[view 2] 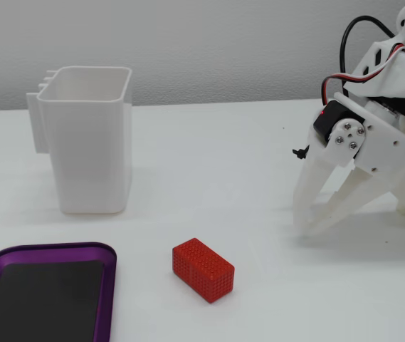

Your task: Pick up the cube and place it in the box.

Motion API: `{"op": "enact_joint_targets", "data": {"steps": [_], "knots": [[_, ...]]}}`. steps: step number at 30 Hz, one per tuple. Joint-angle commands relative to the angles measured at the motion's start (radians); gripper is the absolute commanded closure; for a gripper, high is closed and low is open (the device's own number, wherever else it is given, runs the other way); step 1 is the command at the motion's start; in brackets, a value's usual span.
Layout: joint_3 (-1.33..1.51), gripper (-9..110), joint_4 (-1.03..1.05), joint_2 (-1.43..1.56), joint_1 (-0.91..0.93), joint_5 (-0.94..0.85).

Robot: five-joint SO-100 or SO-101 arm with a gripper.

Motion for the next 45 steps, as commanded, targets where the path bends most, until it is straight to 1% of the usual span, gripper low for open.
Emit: {"op": "enact_joint_targets", "data": {"steps": [1, 6, 12, 16, 19, 23, 30, 33, 37, 39, 45], "knots": [[-0.103, 102, 0.009, 0.035, 0.008, 0.002], [-0.222, 102, 0.014, 0.034, 0.002, 0.002], [-0.241, 102, 0.006, 0.032, 0.0, -0.002], [-0.285, 102, 0.003, -0.064, -0.067, -0.015], [-0.472, 102, 0.011, -0.219, -0.101, 0.031], [-0.712, 102, 0.002, -0.525, -0.11, 0.006], [-0.957, 101, 0.002, -1.131, -0.107, -0.299], [-1.015, 96, 0.0, -1.341, -0.109, -0.354], [-1.103, 81, 0.0, -1.511, -0.11, -0.449], [-1.131, 76, -0.003, -1.562, -0.11, -0.476], [-1.197, 75, -0.057, -1.623, -0.11, -0.509]]}}
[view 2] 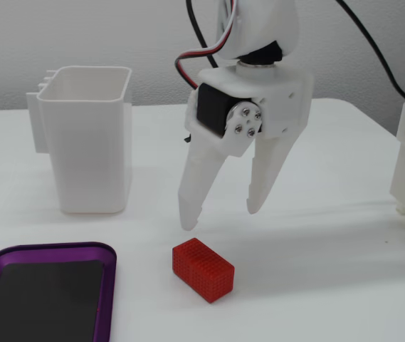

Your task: Pick up the cube and place it in the box.

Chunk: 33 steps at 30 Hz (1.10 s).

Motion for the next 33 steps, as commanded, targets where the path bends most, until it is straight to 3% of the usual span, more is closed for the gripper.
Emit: {"op": "enact_joint_targets", "data": {"steps": [1, 24, 33], "knots": [[-0.061, 75, -0.038, -0.003, -0.009, -0.018], [0.107, 75, -0.281, -0.008, -0.06, -0.054], [0.117, 75, -0.327, -0.192, -0.064, -0.046]]}}
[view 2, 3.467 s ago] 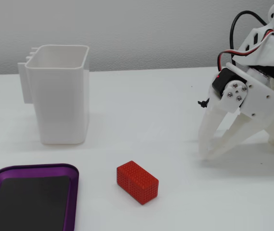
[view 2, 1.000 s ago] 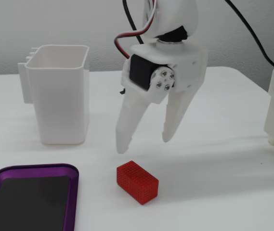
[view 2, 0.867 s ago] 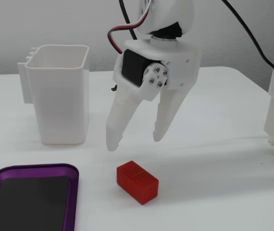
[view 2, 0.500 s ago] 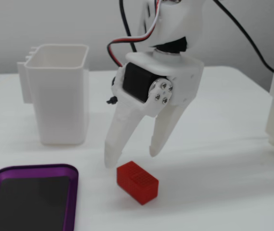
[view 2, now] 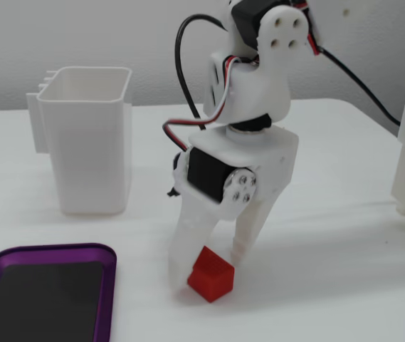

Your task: Pick up the cube and place it in the box.

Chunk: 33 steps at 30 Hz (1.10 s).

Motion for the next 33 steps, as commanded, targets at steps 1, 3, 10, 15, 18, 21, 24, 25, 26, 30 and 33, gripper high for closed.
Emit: {"op": "enact_joint_targets", "data": {"steps": [1, 3, 10, 15, 18, 21, 24, 25, 26, 30, 33], "knots": [[-0.014, 75, -0.008, -0.051, -0.006, 0.002], [-0.014, 75, -0.008, -0.069, -0.009, 0.003], [-0.015, 85, -0.005, -0.072, -0.011, -0.005], [-0.018, 102, 0.003, -0.066, -0.015, 0.003], [-0.017, 102, 0.005, -0.014, -0.017, 0.005], [-0.015, 102, 0.032, 0.14, -0.017, 0.026], [-0.018, 102, 0.057, 0.38, -0.018, 0.11], [-0.015, 102, 0.054, 0.471, -0.018, 0.141], [-0.015, 102, 0.048, 0.561, -0.017, 0.161], [0.009, 102, -0.121, 0.862, -0.014, 0.161], [0.115, 102, -0.316, 0.922, -0.012, 0.109]]}}
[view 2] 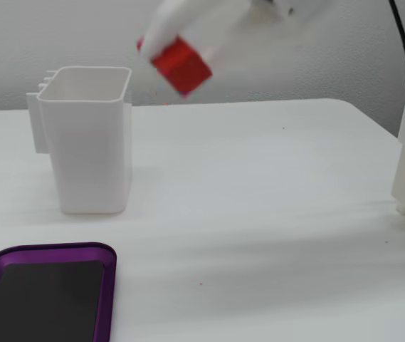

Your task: Pick up the cube and place it in the box.

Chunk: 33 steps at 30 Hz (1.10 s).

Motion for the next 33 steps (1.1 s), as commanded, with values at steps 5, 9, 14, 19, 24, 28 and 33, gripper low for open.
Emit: {"op": "enact_joint_targets", "data": {"steps": [5, 9, 14, 19, 24, 28, 33], "knots": [[0.259, 102, -0.534, 0.028, 0.005, -0.025], [0.235, 102, -0.623, -0.155, 0.015, 0.13], [0.017, 102, -0.604, -0.422, 0.058, 0.374], [-0.143, 102, -0.469, -0.563, 0.055, 0.48], [-0.178, 102, -0.454, -0.594, 0.017, 0.488], [-0.178, 102, -0.451, -0.598, -0.032, 0.489], [-0.17, 101, -0.451, -0.598, -0.069, 0.485]]}}
